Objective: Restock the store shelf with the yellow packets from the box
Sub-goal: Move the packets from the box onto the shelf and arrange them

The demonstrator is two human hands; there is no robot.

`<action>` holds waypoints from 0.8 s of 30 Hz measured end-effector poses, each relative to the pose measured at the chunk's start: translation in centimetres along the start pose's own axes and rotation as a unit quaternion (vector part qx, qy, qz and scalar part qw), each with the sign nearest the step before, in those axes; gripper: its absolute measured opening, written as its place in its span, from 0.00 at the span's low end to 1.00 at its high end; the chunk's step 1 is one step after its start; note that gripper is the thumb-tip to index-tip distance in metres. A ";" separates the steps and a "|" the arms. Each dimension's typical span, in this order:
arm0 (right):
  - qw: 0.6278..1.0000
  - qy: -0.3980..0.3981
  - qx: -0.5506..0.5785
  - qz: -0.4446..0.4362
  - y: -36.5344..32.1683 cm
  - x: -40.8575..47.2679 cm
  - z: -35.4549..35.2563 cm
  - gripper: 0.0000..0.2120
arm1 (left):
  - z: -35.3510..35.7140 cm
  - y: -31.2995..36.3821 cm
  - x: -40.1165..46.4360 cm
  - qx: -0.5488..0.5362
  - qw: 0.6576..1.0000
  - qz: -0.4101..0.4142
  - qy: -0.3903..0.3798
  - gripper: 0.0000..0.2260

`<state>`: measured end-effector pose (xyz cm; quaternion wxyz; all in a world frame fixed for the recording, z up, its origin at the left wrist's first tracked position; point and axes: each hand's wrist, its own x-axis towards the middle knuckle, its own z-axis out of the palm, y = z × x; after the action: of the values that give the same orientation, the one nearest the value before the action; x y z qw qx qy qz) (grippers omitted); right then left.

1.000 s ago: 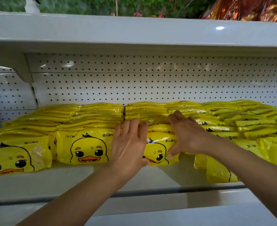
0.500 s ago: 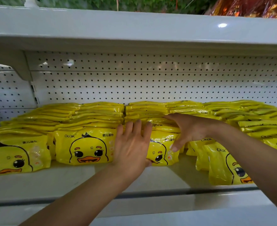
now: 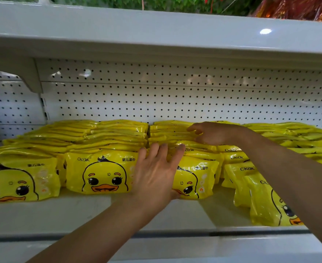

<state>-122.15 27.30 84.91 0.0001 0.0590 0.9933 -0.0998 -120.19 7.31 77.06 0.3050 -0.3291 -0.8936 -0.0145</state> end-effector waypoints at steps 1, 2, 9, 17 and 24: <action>1.000 -0.014 0.001 -0.002 0.2 0.3 -0.2 0.21 | 0.0 0.0 0.0 0.000 1.000 0.000 0.002 0.54; 1.000 -0.027 0.004 -0.006 0.5 0.5 -0.4 0.21 | 0.0 0.0 -0.1 -0.002 1.000 0.001 0.004 0.54; 0.990 0.091 0.112 0.001 3.0 3.5 -2.1 0.21 | 0.2 -0.1 -0.1 -0.012 1.000 0.005 0.020 0.53; 0.998 0.061 -0.017 0.012 4.3 8.4 -0.8 0.20 | -0.2 -0.3 0.1 -0.008 1.000 0.010 0.014 0.53; 0.992 0.065 -0.105 0.010 5.4 10.5 -0.4 0.18 | -0.1 -0.4 0.2 -0.011 1.000 0.012 0.013 0.52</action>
<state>-131.97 33.86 84.10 -0.0573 0.0745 0.9955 0.0089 -120.53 7.07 77.32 0.3132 -0.3434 -0.8851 -0.0250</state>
